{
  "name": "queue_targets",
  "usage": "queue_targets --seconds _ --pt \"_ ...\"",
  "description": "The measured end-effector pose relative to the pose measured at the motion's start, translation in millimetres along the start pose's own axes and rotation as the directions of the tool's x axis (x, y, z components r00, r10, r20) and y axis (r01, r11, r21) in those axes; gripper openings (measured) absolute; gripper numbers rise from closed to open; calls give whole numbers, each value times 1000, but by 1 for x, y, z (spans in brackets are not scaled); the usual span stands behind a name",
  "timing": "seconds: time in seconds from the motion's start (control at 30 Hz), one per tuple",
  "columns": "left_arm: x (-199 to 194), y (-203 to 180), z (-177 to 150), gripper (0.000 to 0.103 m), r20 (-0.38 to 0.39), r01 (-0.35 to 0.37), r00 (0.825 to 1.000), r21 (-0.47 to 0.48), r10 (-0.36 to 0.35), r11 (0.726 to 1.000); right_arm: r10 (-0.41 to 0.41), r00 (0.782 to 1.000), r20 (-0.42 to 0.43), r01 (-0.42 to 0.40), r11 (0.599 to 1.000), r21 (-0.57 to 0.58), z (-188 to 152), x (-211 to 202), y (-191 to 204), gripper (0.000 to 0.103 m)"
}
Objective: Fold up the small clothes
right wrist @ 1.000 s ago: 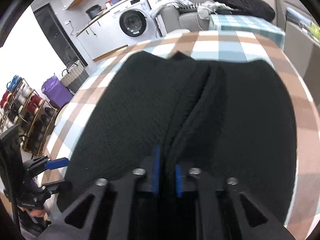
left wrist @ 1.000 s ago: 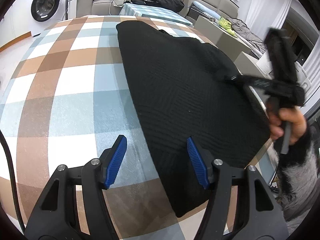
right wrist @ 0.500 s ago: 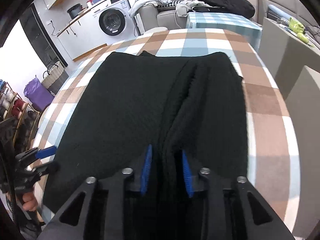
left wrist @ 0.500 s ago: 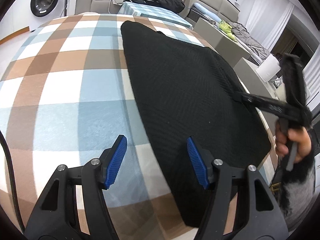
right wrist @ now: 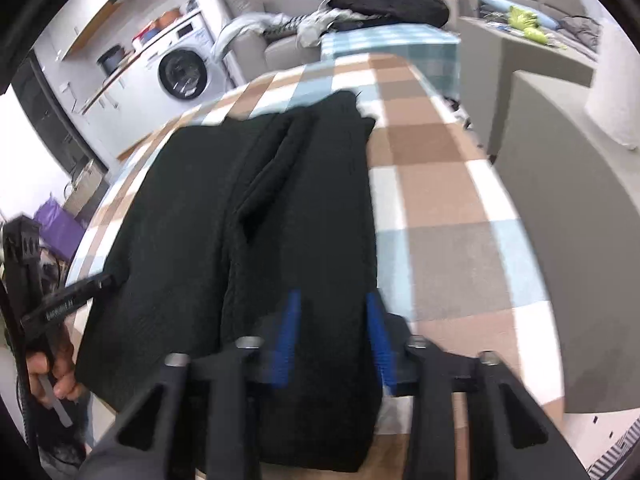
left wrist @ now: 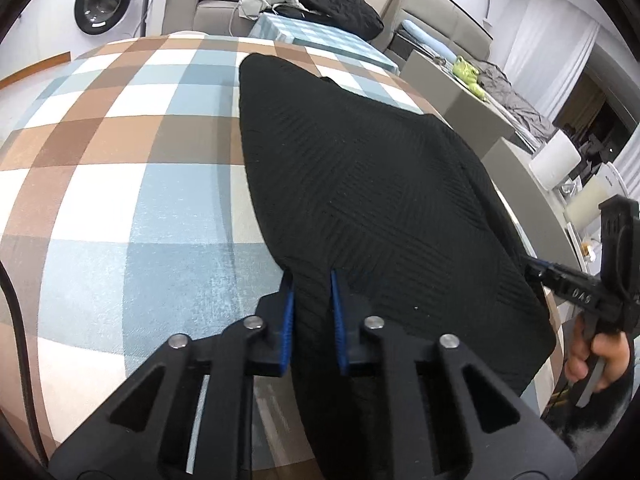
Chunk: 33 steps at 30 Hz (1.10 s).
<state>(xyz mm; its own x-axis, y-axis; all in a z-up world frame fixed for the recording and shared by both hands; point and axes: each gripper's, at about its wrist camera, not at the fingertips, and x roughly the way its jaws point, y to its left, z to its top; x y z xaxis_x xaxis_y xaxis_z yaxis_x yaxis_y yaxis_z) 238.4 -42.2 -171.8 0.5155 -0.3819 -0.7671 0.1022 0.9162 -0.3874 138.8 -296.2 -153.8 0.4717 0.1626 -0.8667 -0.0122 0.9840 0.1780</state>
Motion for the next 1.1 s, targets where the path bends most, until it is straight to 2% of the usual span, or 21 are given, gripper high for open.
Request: queue_targets --seconds 0.2,0.43,0.6,0.7,0.8,0.83,0.87,0.93,0.97,1.03,1.1 --pt "-19 20 -7 11 26 -54 998 -17 55 998 28 999 -31 -29 998 -50 -12 4 31 23" --pt "-56 68 -24 11 29 -99 994 -74 101 992 143 985 -101 -153 982 -106 -28 5 78 23" --pt "-66 81 -30 14 24 -96 995 -78 98 992 116 987 -110 -130 983 -129 -24 9 90 28" --pt "-70 83 -30 20 15 -99 995 -75 100 992 100 993 -58 -105 989 -100 -15 -1 86 43" --pt "-81 84 -29 27 40 -93 995 -73 96 993 108 994 -4 -108 991 -85 -3 -11 89 44" --pt "-84 84 -29 35 49 -92 994 -71 96 993 132 991 9 -131 989 -75 2 -12 92 47" --pt "-89 83 -30 47 60 -92 994 -71 97 993 155 988 14 -154 986 -70 6 -12 95 51" --pt "-99 81 -31 63 85 -101 991 -71 107 992 192 981 7 -191 979 -76 15 -5 105 56" --pt "-101 81 -30 66 93 -99 990 -73 106 992 199 980 0 -198 976 -92 19 0 111 56" --pt "-104 83 -30 70 92 -91 991 -80 99 993 200 979 -32 -202 973 -112 24 16 120 57" --pt "-106 82 -31 71 90 -113 989 -80 120 990 211 976 -62 -216 972 -93 26 28 121 57"
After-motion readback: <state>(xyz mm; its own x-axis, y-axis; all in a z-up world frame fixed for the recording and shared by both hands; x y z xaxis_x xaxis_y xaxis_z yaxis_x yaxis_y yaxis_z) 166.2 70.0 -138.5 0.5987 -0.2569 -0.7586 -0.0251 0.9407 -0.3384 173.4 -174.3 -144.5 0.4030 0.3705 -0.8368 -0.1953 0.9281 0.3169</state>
